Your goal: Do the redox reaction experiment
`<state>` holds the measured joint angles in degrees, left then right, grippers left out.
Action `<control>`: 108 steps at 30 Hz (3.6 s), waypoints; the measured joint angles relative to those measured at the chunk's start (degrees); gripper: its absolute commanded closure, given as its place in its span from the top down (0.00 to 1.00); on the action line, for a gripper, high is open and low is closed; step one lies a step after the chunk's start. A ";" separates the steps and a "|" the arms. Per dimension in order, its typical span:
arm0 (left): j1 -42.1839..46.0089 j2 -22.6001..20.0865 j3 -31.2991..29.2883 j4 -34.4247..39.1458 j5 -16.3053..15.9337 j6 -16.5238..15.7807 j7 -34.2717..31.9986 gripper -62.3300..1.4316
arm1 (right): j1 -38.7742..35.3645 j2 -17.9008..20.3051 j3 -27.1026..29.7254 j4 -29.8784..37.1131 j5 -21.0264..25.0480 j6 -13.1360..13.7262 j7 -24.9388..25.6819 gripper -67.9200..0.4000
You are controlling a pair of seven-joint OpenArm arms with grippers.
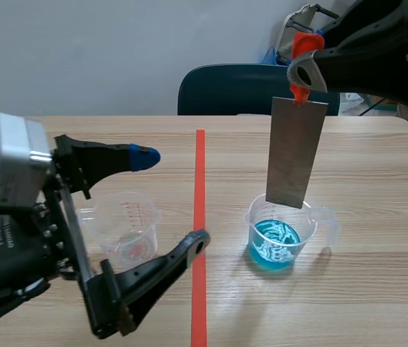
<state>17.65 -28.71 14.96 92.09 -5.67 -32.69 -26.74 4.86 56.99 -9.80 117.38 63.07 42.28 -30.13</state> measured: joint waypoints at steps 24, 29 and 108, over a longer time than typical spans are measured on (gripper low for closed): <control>39.34 -10.82 -35.45 2.19 0.17 0.02 -25.46 1.00 | 0.00 0.00 0.00 0.00 -0.02 0.00 0.00 0.01; 45.62 -10.82 -41.16 2.19 0.20 0.00 -30.18 1.00 | 0.00 0.00 0.00 0.00 0.00 0.00 0.00 0.01; 49.31 -10.67 -45.00 1.77 5.64 0.02 -33.92 1.00 | 0.00 0.00 0.00 0.00 0.00 0.00 0.00 0.01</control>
<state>66.96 -39.38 -30.04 93.86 -0.03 -32.67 -60.66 4.86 56.99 -9.80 117.38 63.07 42.28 -30.13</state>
